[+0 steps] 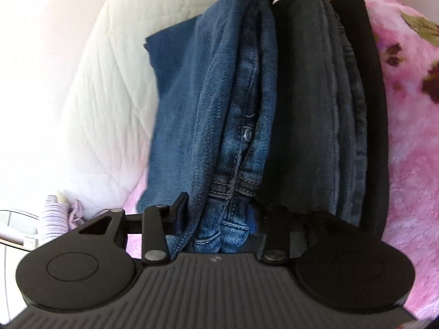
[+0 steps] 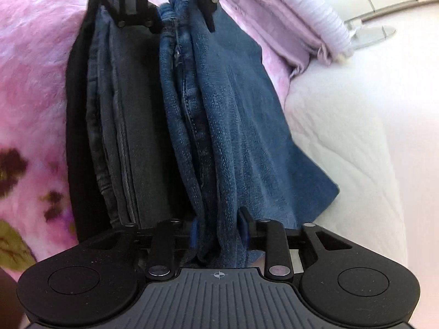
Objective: Fold clothes
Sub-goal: 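Lower the jeans onto the dark trouser stack with both grippers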
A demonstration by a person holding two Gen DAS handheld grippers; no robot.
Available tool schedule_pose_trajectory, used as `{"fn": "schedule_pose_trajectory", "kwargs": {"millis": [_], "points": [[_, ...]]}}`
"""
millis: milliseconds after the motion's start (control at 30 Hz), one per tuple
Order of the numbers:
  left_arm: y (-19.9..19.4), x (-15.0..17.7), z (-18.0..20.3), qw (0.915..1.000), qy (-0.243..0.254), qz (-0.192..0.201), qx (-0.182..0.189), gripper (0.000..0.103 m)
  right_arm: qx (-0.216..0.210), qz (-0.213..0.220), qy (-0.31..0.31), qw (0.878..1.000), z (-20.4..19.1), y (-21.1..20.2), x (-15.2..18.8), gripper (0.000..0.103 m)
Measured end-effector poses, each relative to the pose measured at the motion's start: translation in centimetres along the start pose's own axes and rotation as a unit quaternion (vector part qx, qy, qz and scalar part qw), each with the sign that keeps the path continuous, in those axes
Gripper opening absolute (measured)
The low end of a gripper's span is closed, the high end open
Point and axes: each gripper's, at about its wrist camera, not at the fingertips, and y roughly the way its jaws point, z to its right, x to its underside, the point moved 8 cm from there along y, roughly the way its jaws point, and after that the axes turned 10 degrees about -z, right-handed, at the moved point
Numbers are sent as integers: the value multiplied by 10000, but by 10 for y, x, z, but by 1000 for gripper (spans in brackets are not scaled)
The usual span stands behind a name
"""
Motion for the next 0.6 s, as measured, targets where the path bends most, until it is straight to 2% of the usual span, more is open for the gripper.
{"fn": "schedule_pose_trajectory", "kwargs": {"millis": [133, 200, 267, 333, 400, 500, 600], "points": [[-32, 5, -15, 9989, -243, 1, -392, 32, 228, 227, 230, 9992, 22, -28, 0, 20], [-36, 11, 1, 9992, -323, -98, -212, 33, 225, 288, 234, 9991, 18, -39, 2, 20], [-22, 14, 29, 9996, -170, -219, 81, 35, 141, 226, 79, 9996, 4, -32, 9, 20], [-16, 13, 38, 9997, -91, -197, -70, 35, 65, 89, -190, 9998, -15, -13, 15, 20], [-18, 15, 32, 9996, -144, -202, -137, 38, 188, 70, -344, 9992, -20, -7, 17, 20], [-22, 20, 24, 9998, -38, -89, -182, 43, 238, 74, -327, 9992, -12, -15, 22, 25], [-26, 26, 16, 9999, 28, 12, -158, 43, 203, 9, -260, 9995, -6, -22, 25, 26]]}}
